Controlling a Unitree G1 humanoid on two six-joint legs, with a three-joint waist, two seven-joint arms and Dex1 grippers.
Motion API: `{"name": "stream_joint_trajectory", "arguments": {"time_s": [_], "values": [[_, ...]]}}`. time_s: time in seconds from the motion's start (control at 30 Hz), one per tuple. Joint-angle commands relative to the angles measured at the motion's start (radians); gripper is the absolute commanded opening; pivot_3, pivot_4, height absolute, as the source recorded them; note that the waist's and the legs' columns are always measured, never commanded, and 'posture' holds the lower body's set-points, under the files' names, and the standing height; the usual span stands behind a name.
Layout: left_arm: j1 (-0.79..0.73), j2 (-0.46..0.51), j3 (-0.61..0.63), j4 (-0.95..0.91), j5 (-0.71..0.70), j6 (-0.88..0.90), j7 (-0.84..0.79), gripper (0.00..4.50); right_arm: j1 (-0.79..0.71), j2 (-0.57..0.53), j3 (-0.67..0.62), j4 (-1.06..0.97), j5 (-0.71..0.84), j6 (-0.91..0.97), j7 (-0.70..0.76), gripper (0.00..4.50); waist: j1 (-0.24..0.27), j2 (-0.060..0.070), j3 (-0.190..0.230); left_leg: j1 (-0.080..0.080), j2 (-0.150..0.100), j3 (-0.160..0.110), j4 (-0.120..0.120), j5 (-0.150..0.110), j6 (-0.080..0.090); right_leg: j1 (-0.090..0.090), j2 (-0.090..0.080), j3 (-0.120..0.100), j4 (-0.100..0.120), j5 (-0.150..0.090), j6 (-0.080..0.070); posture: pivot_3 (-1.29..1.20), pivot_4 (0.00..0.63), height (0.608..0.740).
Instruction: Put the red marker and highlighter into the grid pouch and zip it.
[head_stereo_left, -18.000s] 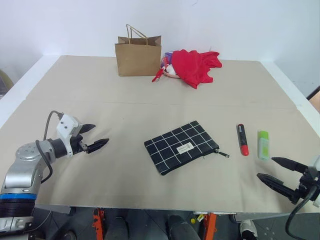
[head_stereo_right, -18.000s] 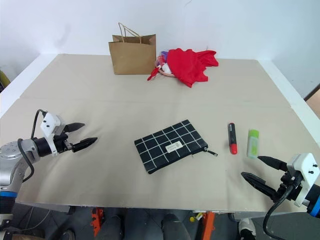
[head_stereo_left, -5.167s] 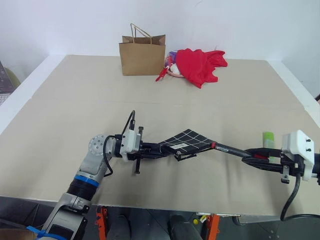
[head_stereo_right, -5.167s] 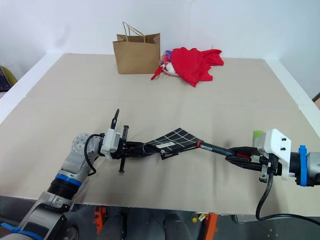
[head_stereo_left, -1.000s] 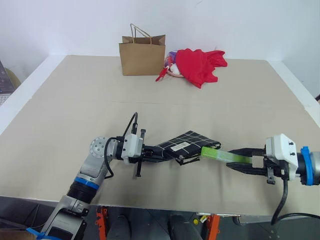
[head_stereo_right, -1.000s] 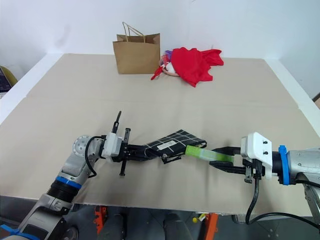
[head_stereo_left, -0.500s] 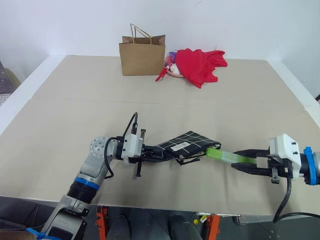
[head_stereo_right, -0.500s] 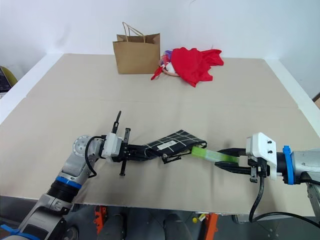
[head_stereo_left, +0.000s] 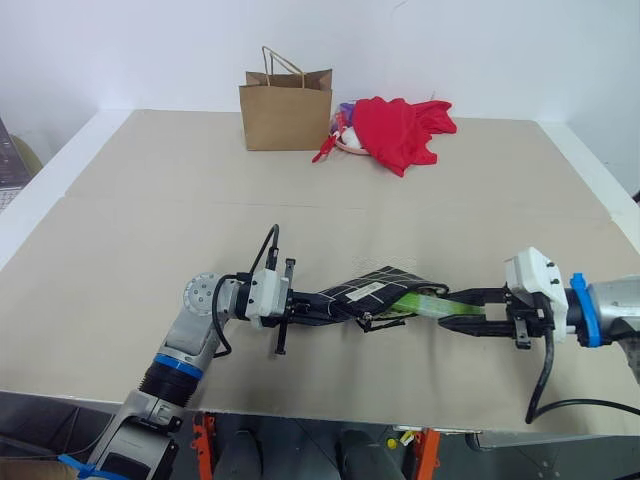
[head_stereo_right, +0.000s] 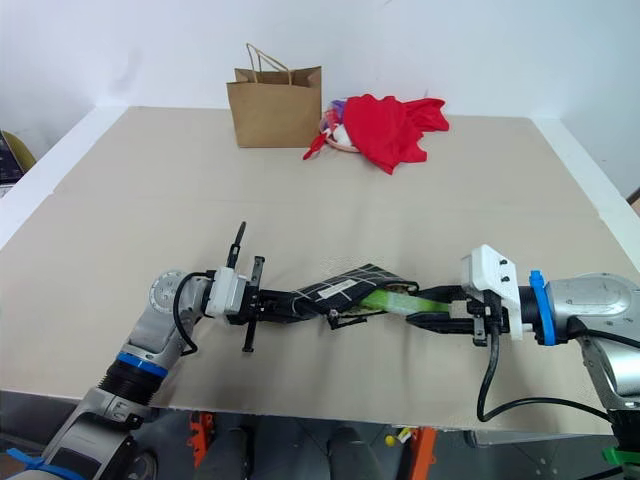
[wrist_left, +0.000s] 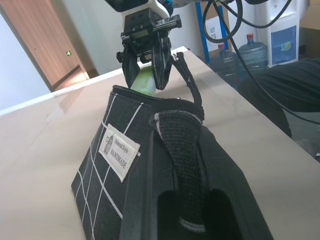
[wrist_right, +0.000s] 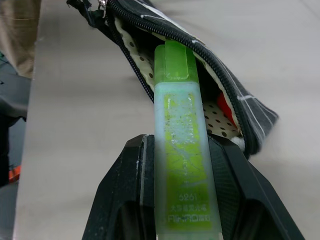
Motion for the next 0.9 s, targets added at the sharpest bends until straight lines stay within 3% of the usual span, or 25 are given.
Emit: {"name": "stream_joint_trajectory", "arguments": {"time_s": [0.03,0.53,0.6,0.63,0.7,0.73,0.77,0.9], "values": [[-0.016,-0.001,0.004,-0.011,-0.004,-0.013,0.001,0.00,-0.053,-0.017,0.027,-0.042,0.014,0.030,0.009,1.11,0.000,0.000,0.000,0.000,0.000,0.000,0.000,0.000,0.000,0.000,0.000,0.000,0.000,0.000,0.000,0.00,0.150,0.740],[-0.002,-0.004,-0.002,-0.029,-0.002,-0.009,0.010,0.00,-0.194,0.006,0.130,-0.077,0.028,0.099,0.010,1.11,0.000,0.000,0.000,0.000,0.000,0.000,0.000,0.000,0.000,0.000,0.000,0.000,0.000,0.000,0.000,0.00,0.150,0.740],[-0.002,-0.004,-0.002,-0.031,-0.003,-0.008,0.011,0.00,-0.190,0.005,0.125,-0.081,0.026,0.094,0.012,2.19,0.000,0.000,0.000,0.000,0.000,0.000,0.000,0.000,0.000,0.000,0.000,0.000,0.000,0.000,0.000,0.00,0.150,0.740],[-0.001,-0.004,-0.002,-0.031,-0.003,-0.008,0.011,0.00,-0.185,0.004,0.121,-0.086,0.029,0.092,0.014,2.47,0.000,0.000,0.000,0.000,0.000,0.000,0.000,0.000,0.000,0.000,0.000,0.000,0.000,0.000,0.000,0.00,0.150,0.740],[0.000,-0.003,-0.002,-0.032,-0.003,-0.007,0.011,0.00,-0.172,0.005,0.114,-0.095,0.031,0.084,0.011,3.69,0.000,0.000,0.000,0.000,0.000,0.000,0.000,0.000,0.000,0.000,0.000,0.000,0.000,0.000,0.000,0.00,0.150,0.740],[0.000,-0.003,-0.002,-0.032,-0.004,-0.006,0.012,0.00,-0.164,0.010,0.108,-0.099,0.029,0.071,0.006,3.80,0.000,0.000,0.000,0.000,0.000,0.000,0.000,0.000,0.000,0.000,0.000,0.000,0.000,0.000,0.000,0.00,0.150,0.740],[0.000,-0.002,-0.002,-0.032,-0.004,-0.006,0.012,0.00,-0.156,0.013,0.103,-0.101,0.026,0.060,0.001,4.35,0.000,0.000,0.000,0.000,0.000,0.000,0.000,0.000,0.000,0.000,0.000,0.000,0.000,0.000,0.000,0.00,0.150,0.740],[0.000,0.000,-0.003,-0.032,-0.005,-0.003,0.013,0.00,-0.112,0.027,0.069,-0.106,0.028,0.004,-0.003,4.43,0.000,0.000,0.000,0.000,0.000,0.000,0.000,0.000,0.000,0.000,0.000,0.000,0.000,0.000,0.000,0.00,0.150,0.740]]}}
